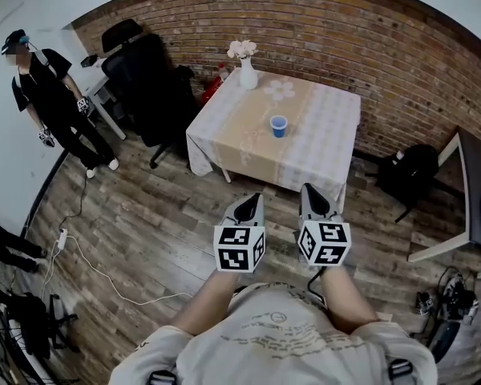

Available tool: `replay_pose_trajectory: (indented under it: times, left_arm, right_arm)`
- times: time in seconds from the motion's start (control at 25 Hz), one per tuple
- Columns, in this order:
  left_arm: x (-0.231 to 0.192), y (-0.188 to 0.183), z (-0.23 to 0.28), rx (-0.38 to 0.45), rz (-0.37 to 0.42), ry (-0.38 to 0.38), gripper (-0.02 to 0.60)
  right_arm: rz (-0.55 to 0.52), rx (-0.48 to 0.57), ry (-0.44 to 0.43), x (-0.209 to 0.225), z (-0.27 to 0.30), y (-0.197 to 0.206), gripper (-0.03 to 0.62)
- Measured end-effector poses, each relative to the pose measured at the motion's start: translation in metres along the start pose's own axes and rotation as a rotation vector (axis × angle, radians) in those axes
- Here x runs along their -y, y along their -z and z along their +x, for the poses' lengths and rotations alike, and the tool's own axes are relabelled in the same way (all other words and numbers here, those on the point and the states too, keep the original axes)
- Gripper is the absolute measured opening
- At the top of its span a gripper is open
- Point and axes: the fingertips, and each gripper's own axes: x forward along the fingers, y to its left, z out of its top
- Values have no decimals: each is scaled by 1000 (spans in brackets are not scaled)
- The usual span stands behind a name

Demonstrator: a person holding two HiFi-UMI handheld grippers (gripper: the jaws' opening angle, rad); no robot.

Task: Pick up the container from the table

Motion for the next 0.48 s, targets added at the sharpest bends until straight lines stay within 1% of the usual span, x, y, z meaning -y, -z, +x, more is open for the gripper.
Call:
replay_pose_trajectory:
  times: [0.2,0.32,0.48]
  left_arm:
    - [26,9,7,-2,-14,-17,3]
    - [42,15,11,-16,-9,-17,3]
    - [50,17,17,-22,-14,-20,3]
  right_arm:
    - [-2,-35,-21,20,-9,10,0]
    - [11,-37,-41,31,-16,13,0]
    - [17,-32,-54,38,-20,13,0]
